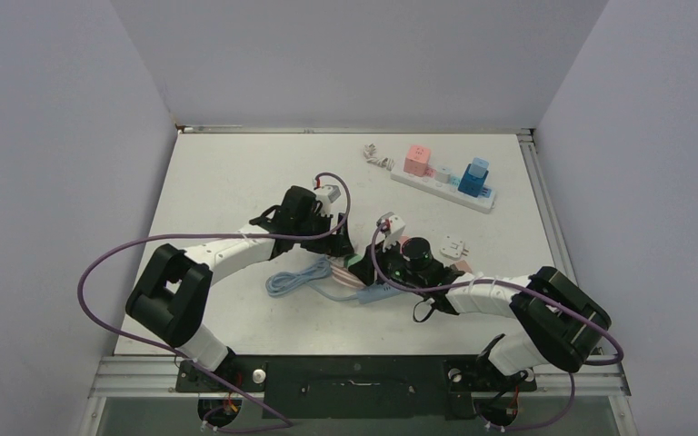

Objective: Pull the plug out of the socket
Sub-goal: Remove the plug from the socket.

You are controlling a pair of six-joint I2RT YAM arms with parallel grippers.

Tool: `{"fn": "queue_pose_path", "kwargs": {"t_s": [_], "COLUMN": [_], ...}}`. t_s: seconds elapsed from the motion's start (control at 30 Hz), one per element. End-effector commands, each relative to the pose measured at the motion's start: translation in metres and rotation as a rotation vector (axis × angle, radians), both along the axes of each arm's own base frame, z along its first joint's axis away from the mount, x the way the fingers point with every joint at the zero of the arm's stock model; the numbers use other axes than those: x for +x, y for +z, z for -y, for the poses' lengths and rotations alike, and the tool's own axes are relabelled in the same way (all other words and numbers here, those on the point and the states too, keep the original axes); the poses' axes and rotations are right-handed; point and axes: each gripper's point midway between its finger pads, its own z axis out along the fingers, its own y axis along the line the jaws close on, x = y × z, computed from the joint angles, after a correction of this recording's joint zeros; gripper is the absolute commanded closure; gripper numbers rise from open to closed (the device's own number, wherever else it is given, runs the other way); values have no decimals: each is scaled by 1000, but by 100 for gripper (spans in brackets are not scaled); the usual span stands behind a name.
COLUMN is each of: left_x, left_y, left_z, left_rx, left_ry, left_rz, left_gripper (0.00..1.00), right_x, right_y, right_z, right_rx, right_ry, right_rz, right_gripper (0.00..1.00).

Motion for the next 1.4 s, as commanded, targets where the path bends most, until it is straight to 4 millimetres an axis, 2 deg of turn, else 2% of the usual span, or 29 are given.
{"fn": "queue_pose_path", "kwargs": {"t_s": [0.0, 0.37, 0.5, 0.6, 0.77, 0.97, 1.23, 1.37], "left_x": [-13, -14, -5, -4, 1, 1, -6, -11], "left_y": [53, 66, 59, 46, 38, 35, 52, 60], "left_z": [35, 40, 32, 22, 14, 14, 27, 33], "left_rx": [-201, -249, -197, -128, -74, -66, -157, -200], "left_ry": [-144, -175, -112, -72, -28, -27, -109, -154], "left_rz": [78, 116, 121, 89, 76, 64, 100, 115], "left_gripper": [100, 100, 100, 100, 100, 100, 100, 100], "right_x": [10, 15, 20, 19, 21, 20, 11, 10], "right_y": [57, 60, 55, 52, 48, 48, 57, 64], "right_z": [-15, -7, -5, -6, -7, -9, -13, -9], "right_rx": [179, 227, 182, 131, 78, 77, 128, 176], "right_ry": [79, 86, 43, 15, -20, -19, 34, 62], "right_rz": [134, 115, 126, 141, 159, 156, 173, 172], "right_gripper": [95, 95, 95, 95, 95, 95, 95, 95]}}
